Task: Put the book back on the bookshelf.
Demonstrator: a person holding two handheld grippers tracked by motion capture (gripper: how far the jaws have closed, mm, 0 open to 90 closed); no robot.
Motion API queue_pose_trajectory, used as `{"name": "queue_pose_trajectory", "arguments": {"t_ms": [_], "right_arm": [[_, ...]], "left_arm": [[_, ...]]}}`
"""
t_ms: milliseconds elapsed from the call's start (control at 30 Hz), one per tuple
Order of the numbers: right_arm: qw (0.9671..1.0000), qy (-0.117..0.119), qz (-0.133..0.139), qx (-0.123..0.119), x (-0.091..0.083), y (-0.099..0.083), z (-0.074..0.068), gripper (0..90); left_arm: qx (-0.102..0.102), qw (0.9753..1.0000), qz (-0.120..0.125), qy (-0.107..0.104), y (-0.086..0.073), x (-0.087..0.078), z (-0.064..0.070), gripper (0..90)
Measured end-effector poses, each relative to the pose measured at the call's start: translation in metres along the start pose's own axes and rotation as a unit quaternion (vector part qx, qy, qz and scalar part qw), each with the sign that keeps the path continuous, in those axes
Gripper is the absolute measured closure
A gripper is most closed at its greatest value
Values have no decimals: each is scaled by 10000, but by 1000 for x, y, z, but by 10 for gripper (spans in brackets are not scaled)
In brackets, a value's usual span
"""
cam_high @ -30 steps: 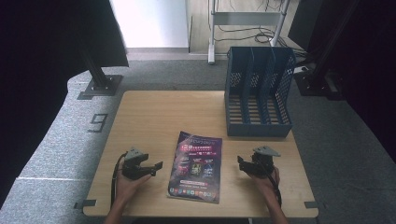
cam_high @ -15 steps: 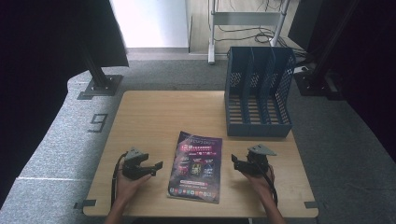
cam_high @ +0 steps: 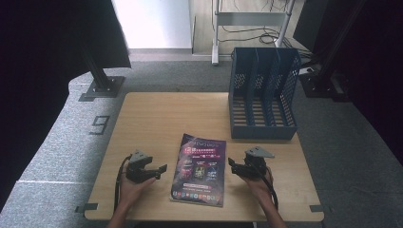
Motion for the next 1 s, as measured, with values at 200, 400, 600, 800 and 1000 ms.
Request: {"name": "queue_pose_trajectory", "arguments": {"t_ms": [200,400,600,800,1000], "right_arm": [[9999,165,18,-15,9,7,-14,198],[9994,315,-32,-132,22,13,-29,198],[9990,434,-30,-113,34,20,-37,198],[9988,467,-125,-114,42,16,-41,195],[9984,511,-221,-79,48,9,-45,194]], "left_arm": [[-40,10000,39,-41,2,-2,-1,210],[-83,9999,48,-94,2,-2,-2,212],[-103,9999,56,-103,3,-2,-2,213],[-96,9999,59,-131,2,-2,-1,213],[-56,9999,20,-131,1,-1,2,213]]}}
Point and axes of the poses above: each handheld gripper's, and its own axes: x roughly forward along the jaws, y roughly out of its top, z roughly to its right, the point moved 4 cm from there along x, roughly forward along the jaws, and after that the axes turned 15 degrees about -x, right-handed, at the moved point
